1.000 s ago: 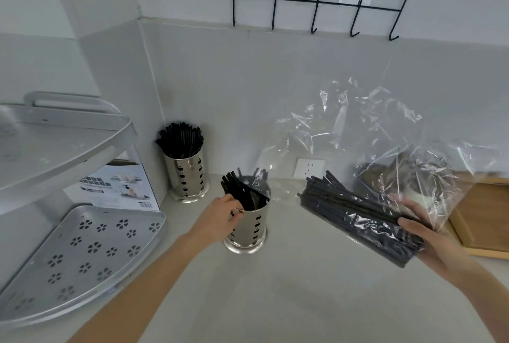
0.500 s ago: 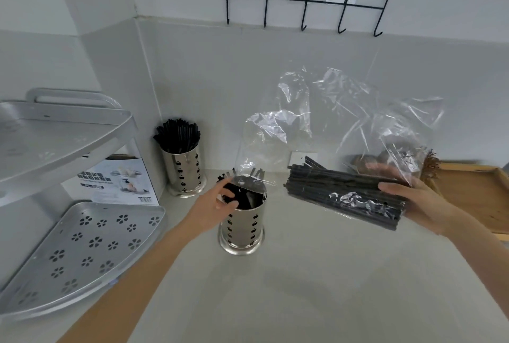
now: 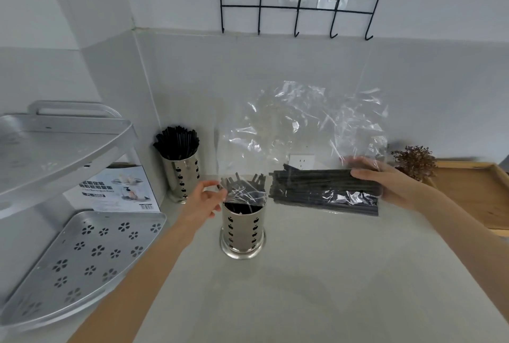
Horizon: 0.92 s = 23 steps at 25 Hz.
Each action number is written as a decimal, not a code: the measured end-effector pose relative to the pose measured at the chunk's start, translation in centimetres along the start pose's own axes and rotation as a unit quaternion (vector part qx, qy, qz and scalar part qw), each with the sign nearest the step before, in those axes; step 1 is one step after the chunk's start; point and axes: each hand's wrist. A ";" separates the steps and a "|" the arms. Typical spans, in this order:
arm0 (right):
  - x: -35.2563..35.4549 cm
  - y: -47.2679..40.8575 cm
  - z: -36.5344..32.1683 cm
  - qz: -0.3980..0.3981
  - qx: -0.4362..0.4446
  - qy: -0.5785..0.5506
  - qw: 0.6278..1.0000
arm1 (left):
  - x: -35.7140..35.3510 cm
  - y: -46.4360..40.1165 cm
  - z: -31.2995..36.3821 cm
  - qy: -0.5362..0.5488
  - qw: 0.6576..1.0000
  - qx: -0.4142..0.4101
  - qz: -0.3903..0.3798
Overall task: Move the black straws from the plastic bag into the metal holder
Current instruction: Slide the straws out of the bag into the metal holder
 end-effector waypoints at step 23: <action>0.0 -4.2 -8.1 0.008 0.016 0.149 0.989 | -0.9 0.9 -1.9 -0.001 0.995 0.075 0.058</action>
Point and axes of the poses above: each hand's wrist, its own y-axis away from the middle knuckle, its own x-axis out of the back of the hand, z = x × y, and after that the axes turned 12 degrees about z, right-handed
